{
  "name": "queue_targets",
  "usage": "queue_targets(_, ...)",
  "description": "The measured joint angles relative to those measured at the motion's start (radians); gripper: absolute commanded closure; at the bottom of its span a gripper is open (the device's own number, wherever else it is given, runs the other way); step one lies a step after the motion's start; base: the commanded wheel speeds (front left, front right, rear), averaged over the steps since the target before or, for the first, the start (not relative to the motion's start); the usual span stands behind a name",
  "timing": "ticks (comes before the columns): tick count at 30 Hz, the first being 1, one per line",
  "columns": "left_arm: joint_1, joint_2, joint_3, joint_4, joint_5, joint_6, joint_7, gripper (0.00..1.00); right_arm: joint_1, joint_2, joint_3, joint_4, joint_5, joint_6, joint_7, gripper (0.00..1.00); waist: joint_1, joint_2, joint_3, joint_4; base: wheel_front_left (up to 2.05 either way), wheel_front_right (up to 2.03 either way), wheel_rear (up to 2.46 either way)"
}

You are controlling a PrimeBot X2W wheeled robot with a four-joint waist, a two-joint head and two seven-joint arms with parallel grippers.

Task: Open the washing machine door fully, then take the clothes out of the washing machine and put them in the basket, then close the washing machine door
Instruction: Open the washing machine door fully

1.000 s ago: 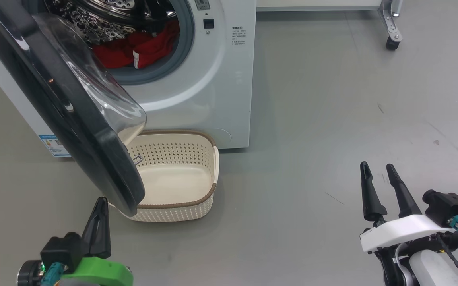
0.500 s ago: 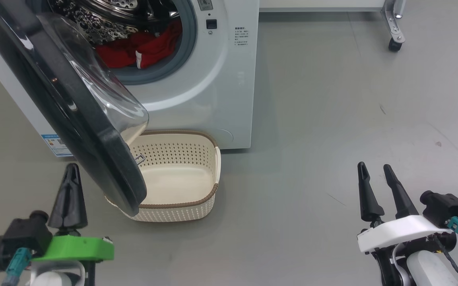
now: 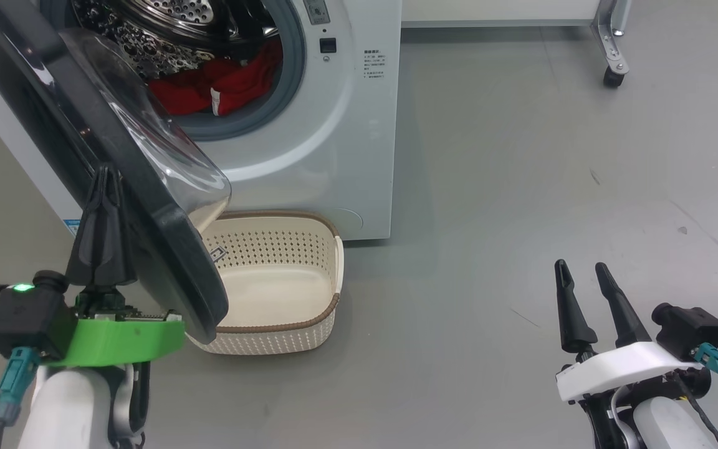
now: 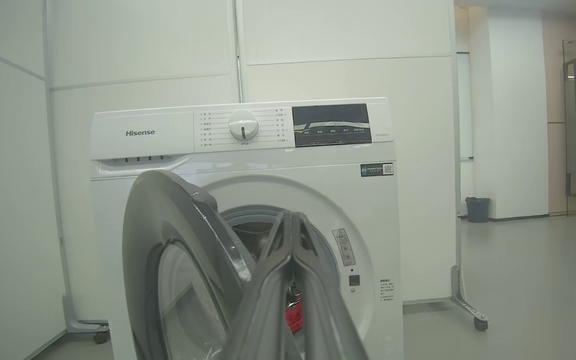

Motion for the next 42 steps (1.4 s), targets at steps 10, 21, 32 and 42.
queue_targets(10, -0.046, -0.015, -0.057, -0.018, -0.029, -0.011, 0.107, 1.00, 0.000, 0.009, 0.010, 0.006, -0.009, 0.009, 0.000, 0.00, 0.0000, 0.0000, 0.007, -0.018, 0.00, 0.00, 0.00)
queue_targets(21, -0.051, -0.031, -0.109, 0.088, -0.058, -0.006, 0.236, 1.00, -0.001, 0.022, 0.002, 0.012, -0.014, 0.016, 0.000, 0.00, 0.0000, 0.0000, 0.033, -0.051, 0.00, 0.00, 0.00)
queue_targets(32, -0.051, -0.035, -0.125, 0.203, -0.077, 0.026, 0.316, 1.00, -0.003, 0.031, -0.033, 0.013, -0.013, 0.017, 0.000, 0.00, 0.0000, 0.0000, 0.065, -0.076, 0.00, 0.00, 0.00)
queue_targets(42, -0.055, -0.039, -0.095, 0.258, -0.109, 0.059, 0.323, 1.00, -0.003, 0.044, -0.045, 0.018, -0.013, 0.026, 0.000, 0.00, 0.0000, 0.0000, 0.076, -0.070, 0.00, 0.00, 0.00)
